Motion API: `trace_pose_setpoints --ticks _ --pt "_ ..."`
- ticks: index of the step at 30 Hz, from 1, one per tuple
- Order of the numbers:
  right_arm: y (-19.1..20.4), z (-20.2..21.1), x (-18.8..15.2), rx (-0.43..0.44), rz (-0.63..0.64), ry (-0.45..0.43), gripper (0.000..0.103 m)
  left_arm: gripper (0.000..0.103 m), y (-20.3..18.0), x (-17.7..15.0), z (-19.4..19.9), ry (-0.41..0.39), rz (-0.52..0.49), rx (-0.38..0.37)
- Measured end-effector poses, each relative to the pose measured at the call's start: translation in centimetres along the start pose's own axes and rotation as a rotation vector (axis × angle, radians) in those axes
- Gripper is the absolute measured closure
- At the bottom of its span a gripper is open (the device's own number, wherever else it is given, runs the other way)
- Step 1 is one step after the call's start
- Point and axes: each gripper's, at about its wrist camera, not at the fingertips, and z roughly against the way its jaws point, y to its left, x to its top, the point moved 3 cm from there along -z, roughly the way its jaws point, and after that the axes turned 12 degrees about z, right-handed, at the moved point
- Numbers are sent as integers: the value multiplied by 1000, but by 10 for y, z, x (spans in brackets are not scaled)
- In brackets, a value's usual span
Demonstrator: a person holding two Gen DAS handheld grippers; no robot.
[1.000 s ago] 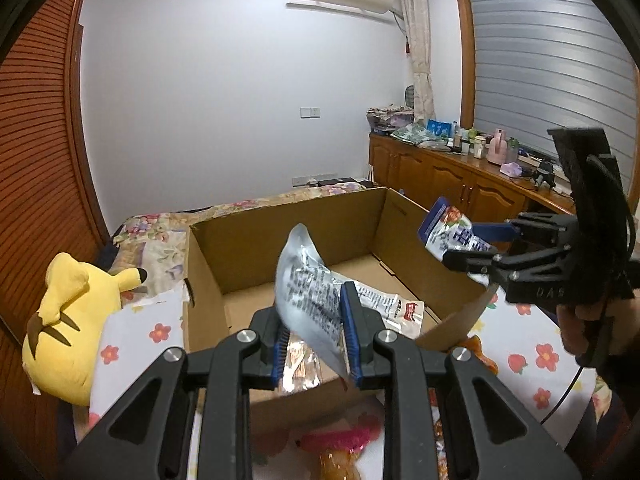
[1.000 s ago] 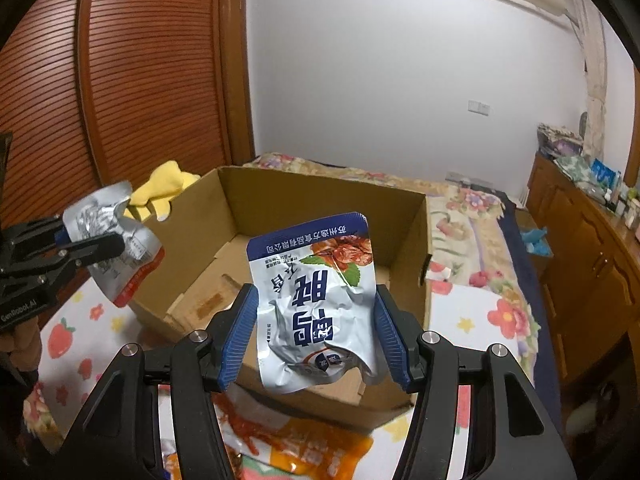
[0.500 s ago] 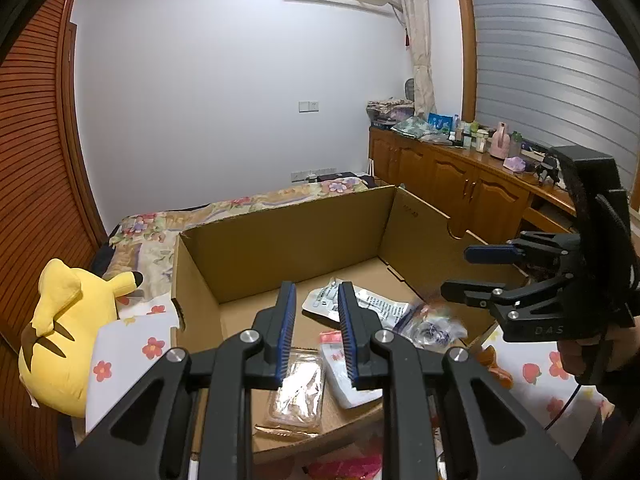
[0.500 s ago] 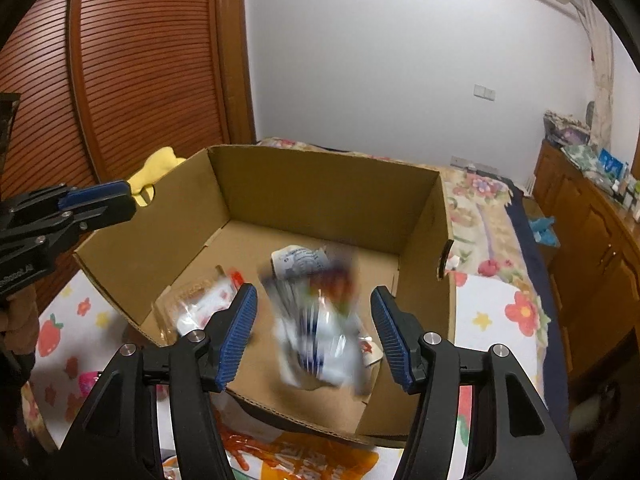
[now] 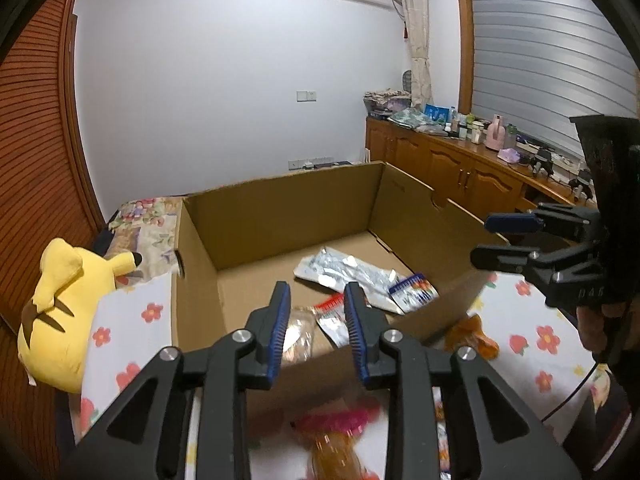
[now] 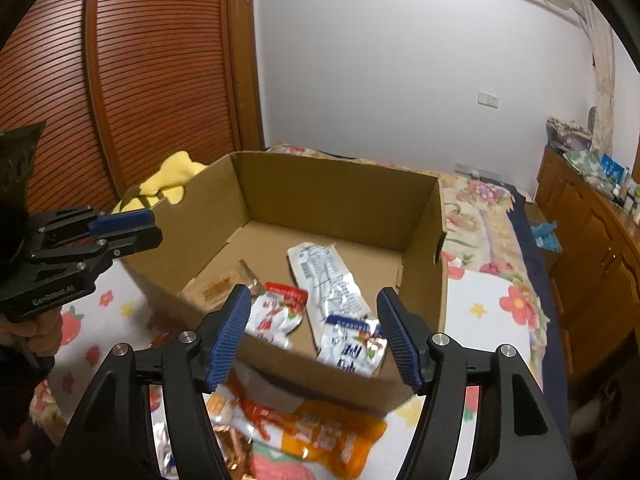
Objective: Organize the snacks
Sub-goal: 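Open both tools over the box to drop the duck-neck pouch and silver packet, then move the left tool over the pink pastry pack while the right tool approaches the chicken-feet pouch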
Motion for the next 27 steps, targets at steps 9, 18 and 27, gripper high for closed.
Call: trace_pose_setpoints --ticks 9,18,27 --pt "14 32 -28 -18 -13 4 33 65 0 -47 20 59 -6 3" --pt "21 38 -64 -16 -64 37 32 59 10 -96 -1 178 29 37" --pt "26 18 -90 -9 -74 91 29 54 12 -115 -23 250 32 84"
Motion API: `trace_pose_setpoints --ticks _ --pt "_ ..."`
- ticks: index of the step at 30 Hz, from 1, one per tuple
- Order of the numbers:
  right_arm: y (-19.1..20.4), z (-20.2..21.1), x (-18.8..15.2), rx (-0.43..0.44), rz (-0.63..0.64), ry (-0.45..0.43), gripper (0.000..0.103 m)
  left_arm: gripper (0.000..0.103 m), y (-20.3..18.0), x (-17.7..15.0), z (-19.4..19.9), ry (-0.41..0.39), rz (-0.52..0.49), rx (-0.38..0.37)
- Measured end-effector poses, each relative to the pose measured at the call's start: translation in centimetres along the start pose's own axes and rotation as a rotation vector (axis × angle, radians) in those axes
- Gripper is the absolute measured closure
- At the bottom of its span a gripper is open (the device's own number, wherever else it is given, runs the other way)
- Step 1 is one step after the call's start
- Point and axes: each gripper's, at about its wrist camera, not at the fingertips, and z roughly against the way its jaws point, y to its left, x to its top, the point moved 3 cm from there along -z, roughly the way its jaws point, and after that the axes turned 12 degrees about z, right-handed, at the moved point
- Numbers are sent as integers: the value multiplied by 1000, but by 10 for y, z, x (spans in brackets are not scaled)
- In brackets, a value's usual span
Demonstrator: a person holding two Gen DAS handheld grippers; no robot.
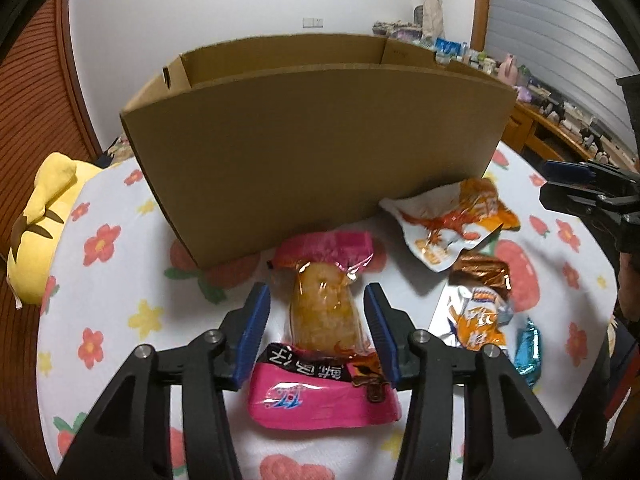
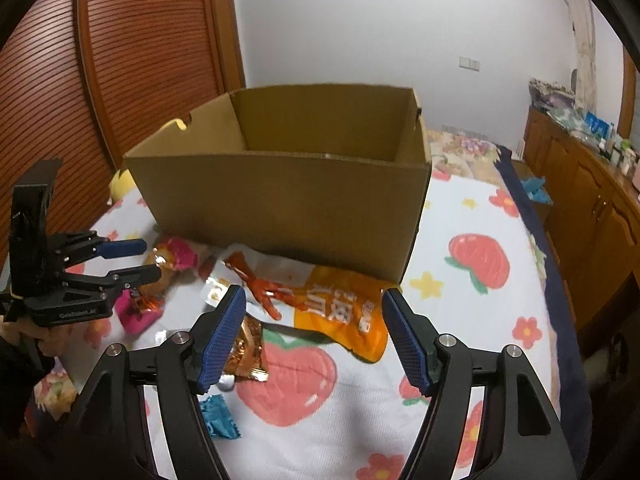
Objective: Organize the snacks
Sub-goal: 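Move the left tool over the pink pastry pack while the right tool approaches the chicken-feet pouch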
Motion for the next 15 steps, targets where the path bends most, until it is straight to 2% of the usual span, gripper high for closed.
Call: trace_pose_setpoints --ticks 5,15 --pt "0 -13 -8 -7 3 24 23 50 1 -3 -8 17 15 2" --pt "-7 -31 -5 6 -11 33 22 46 -1 -7 -20 35 18 8"
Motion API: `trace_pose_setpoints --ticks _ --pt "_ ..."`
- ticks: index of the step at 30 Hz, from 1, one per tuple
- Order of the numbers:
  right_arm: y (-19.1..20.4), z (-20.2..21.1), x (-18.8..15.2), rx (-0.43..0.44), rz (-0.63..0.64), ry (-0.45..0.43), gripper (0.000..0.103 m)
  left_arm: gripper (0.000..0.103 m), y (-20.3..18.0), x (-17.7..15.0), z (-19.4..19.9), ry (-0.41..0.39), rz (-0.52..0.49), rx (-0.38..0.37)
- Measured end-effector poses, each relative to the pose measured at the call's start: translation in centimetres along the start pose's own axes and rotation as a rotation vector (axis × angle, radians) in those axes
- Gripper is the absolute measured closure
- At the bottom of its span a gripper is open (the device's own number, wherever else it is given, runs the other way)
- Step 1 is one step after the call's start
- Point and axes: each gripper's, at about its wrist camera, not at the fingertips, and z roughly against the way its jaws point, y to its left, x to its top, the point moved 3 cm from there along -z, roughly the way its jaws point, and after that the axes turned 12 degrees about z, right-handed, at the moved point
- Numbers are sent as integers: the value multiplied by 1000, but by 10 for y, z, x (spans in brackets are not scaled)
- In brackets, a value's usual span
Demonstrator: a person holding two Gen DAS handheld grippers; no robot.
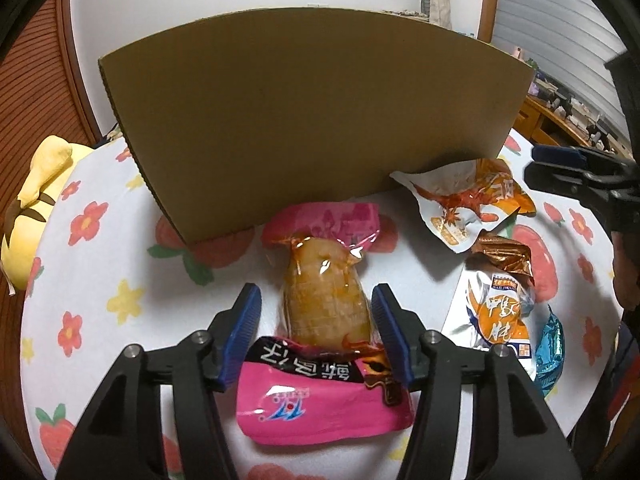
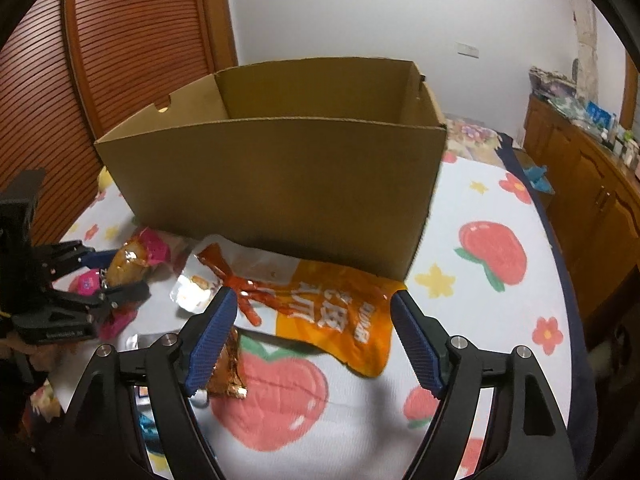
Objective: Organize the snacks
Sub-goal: 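Move the left tool over the pink pastry pack while the right tool approaches the chicken-feet pouch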
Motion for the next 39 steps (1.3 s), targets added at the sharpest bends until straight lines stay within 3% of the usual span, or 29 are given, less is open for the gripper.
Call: trace_pose_setpoints --ticks 16,27,34,39 --pt "2 -46 11 75 39 83 23 46 1 1 -1 -7 3 -5" --pt "17 -26 -13 140 82 133 23 46 -1 0 -1 -7 2 -4" --pt "30 -25 -6 72 178 125 20 45 0 1 -1 -7 2 -2" --pt "44 -39 3 73 244 134 17 45 0 1 -1 -7 2 -2"
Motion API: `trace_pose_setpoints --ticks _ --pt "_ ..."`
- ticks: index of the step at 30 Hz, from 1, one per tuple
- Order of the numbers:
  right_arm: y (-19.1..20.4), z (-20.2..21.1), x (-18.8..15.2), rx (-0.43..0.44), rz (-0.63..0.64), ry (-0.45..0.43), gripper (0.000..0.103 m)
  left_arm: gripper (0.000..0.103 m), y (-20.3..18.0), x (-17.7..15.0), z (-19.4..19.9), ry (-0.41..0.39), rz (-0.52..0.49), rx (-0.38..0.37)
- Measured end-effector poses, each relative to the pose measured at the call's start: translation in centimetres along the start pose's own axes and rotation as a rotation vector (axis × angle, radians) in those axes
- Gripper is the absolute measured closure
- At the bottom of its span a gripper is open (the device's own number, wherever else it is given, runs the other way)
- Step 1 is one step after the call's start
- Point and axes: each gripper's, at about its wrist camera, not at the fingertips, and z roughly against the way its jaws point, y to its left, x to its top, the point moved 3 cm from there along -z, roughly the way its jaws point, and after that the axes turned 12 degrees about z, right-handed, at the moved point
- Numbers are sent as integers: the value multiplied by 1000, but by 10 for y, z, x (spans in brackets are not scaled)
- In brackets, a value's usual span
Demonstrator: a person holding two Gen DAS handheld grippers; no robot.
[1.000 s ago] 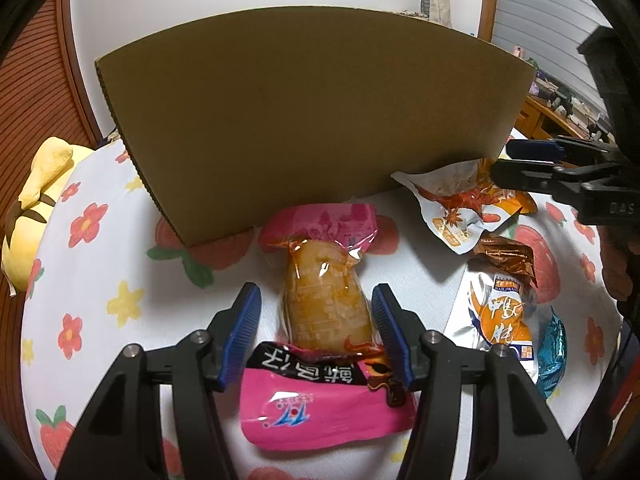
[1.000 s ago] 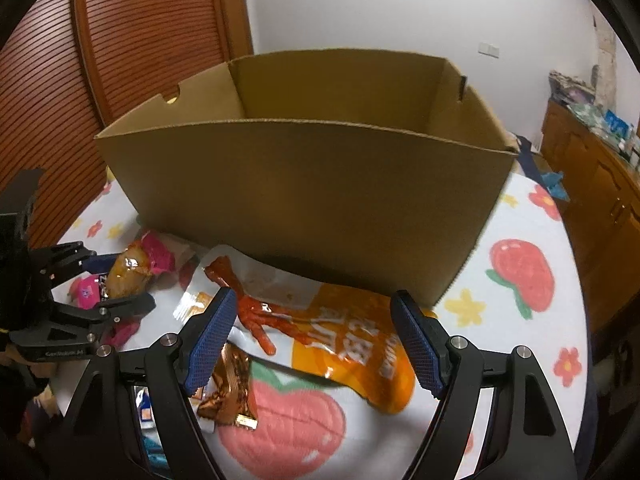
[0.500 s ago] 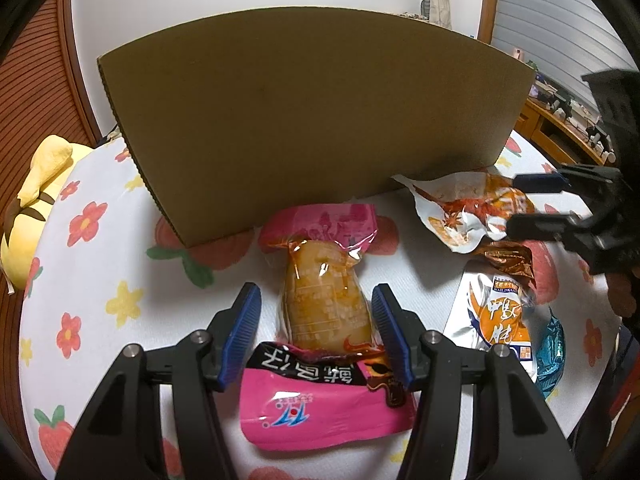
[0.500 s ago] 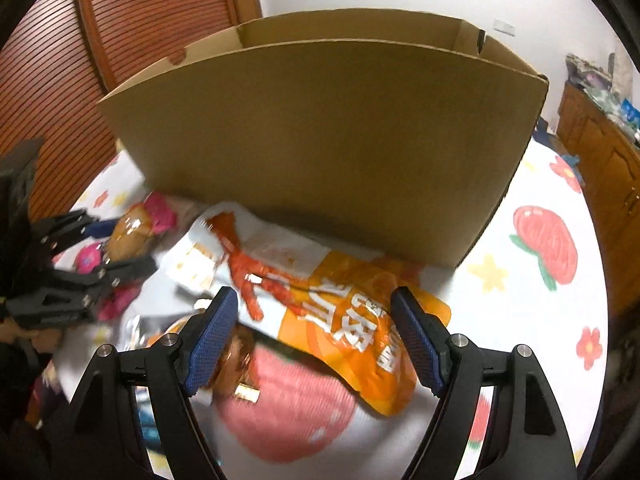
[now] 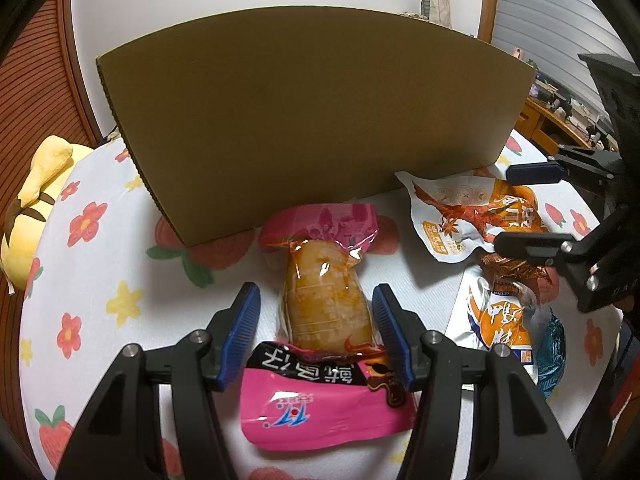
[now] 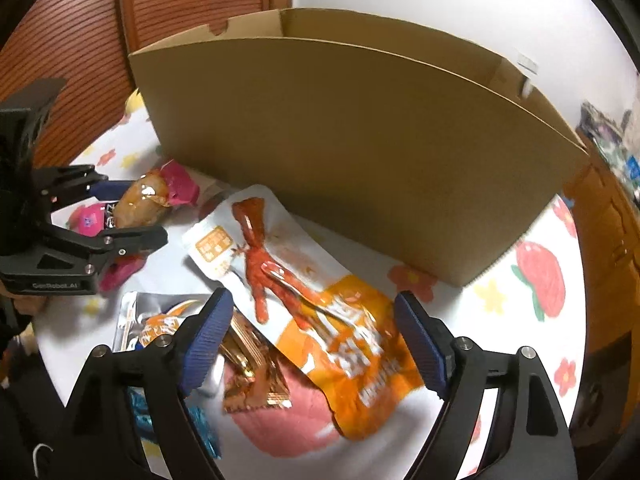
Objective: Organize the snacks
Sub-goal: 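Move the left tool over the pink pastry pack while the right tool approaches the chicken-feet pouch, then close the left tool on the pink pastry pack while the right tool grasps the chicken-feet pouch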
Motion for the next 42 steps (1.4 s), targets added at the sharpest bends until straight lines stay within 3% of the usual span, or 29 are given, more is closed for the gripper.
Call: trace_pose_setpoints --ticks 6,19,21,23,25,28,30,36,42 --pt "13 -17 17 -15 113 36 15 45 0 0 0 0 0 0" --pt "26 -55 40 88 176 102 10 46 -1 2 -1 2 0 -2" --pt "27 -58 42 96 177 104 11 51 -1 3 -1 1 5 -13" --pt "26 -59 41 108 177 111 11 62 -1 4 0 -1 13 -31" --pt "25 -55 38 110 183 115 11 62 -1 4 -1 -2 12 -29" --pt "22 -52 33 118 175 114 15 64 -1 4 0 -7 12 -28" --pt "22 -50 32 130 166 105 25 64 0 3 4 -20 17 -26" --pt "28 -44 32 117 186 67 39 64 1 -1 23 -63 30 -41" --pt "40 -37 32 110 211 41 49 64 2 -5 34 -86 38 -56"
